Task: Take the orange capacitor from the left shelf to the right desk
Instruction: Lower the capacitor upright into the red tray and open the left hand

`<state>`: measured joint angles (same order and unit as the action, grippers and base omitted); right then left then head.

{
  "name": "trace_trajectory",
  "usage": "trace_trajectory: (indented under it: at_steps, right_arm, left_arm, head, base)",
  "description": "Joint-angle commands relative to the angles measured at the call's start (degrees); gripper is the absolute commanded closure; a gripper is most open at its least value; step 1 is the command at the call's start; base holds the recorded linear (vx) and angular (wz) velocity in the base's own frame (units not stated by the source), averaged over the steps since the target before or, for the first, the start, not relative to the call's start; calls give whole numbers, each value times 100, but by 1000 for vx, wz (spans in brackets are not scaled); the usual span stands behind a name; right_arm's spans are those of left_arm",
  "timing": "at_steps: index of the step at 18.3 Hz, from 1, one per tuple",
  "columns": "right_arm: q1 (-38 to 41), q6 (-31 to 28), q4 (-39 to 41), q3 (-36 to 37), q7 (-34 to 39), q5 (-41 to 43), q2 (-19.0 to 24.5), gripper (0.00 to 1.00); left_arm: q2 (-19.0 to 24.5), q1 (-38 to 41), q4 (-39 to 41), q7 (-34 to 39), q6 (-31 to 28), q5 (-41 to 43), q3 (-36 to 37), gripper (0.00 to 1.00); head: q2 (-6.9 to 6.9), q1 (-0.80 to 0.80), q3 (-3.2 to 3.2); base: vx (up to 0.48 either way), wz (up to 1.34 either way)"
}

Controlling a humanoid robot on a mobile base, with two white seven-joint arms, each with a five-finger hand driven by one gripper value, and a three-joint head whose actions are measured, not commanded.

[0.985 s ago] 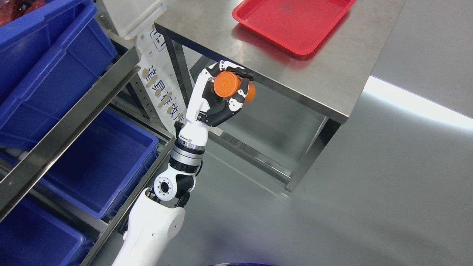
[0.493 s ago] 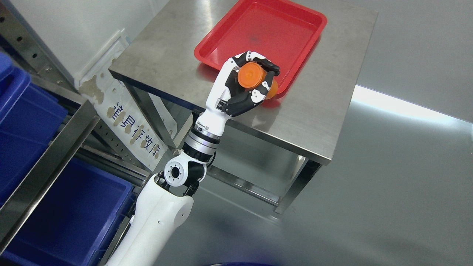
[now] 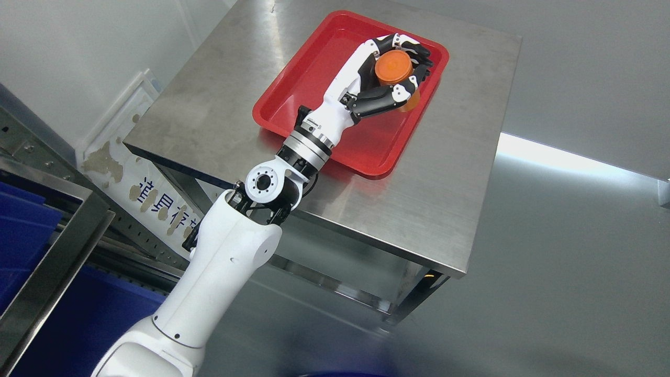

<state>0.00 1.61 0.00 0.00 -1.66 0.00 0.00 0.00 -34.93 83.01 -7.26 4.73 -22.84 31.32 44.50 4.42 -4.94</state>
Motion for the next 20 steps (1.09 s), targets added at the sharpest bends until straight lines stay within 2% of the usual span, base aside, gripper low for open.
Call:
trace_trajectory:
  at_steps: [1, 3, 5, 11, 20]
  right_arm:
    - [114, -29, 100, 70, -1, -18, -100, 0]
    - [114, -29, 100, 70, -1, -18, -100, 0]
    - [114, -29, 100, 70, -1, -18, -100, 0]
    - [114, -29, 100, 70, -1, -18, -100, 0]
    - [114, -20, 100, 70, -1, -18, -100, 0]
  left_arm:
    - [100, -664, -1075, 31, -175, -55, 208, 98]
    - [100, -726, -1522, 58, -105, -11, 95, 98]
    - [100, -752, -1638, 6, -60, -2, -203, 97]
    - [100, -946, -2552, 14, -192, 7, -819, 97]
    - [100, -919, -2834, 5, -333, 7, -530, 95]
  head:
    - [0, 0, 0]
    - [0, 0, 0]
    - [0, 0, 0]
    - [0, 0, 0]
    - [0, 0, 0]
  base:
    - [104, -24]
    - [73, 0]
    - [40, -2]
    - [5, -15]
    - [0, 0]
